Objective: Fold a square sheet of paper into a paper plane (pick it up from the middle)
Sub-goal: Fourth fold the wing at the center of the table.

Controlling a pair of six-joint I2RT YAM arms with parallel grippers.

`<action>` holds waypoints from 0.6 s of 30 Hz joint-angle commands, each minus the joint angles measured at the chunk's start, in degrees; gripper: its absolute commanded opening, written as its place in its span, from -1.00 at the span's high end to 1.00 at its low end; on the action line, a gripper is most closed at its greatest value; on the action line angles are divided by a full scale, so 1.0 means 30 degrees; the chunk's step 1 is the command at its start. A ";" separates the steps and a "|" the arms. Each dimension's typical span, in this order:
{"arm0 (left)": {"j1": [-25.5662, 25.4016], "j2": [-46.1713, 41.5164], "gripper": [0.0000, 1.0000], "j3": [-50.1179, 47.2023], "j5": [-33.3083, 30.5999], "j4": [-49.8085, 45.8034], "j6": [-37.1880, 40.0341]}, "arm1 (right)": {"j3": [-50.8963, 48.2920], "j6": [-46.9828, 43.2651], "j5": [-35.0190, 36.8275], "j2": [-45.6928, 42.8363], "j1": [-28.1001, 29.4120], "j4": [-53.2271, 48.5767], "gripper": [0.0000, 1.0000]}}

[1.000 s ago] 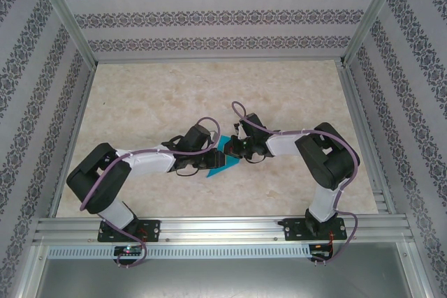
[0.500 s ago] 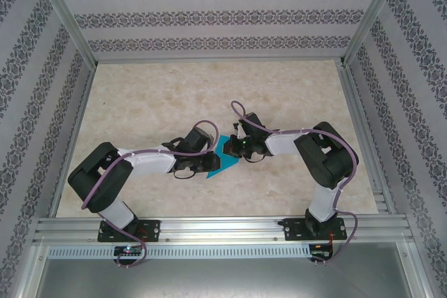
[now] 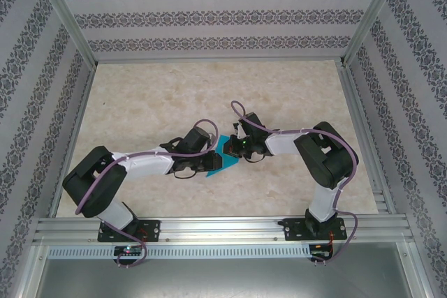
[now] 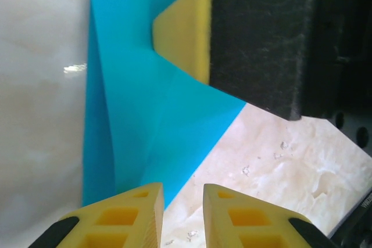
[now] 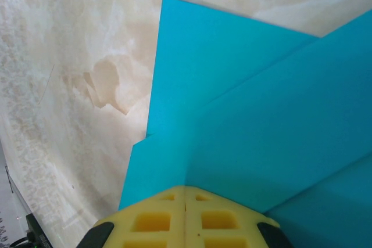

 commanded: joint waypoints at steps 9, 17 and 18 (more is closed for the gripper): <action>-0.0404 0.0555 0.52 -0.0472 -0.0716 -0.0166 -0.0398 | -0.0752 -0.0395 0.2289 0.1940 0.0144 -0.2810 1.00; -0.0398 0.0407 0.54 -0.0853 -0.1601 -0.0874 -0.0342 | -0.0778 -0.0425 0.2327 0.2099 0.0136 -0.2867 1.00; -0.0369 0.0395 0.54 -0.0891 -0.1653 -0.0922 -0.0326 | -0.0795 -0.0423 0.2332 0.2117 0.0124 -0.2867 1.00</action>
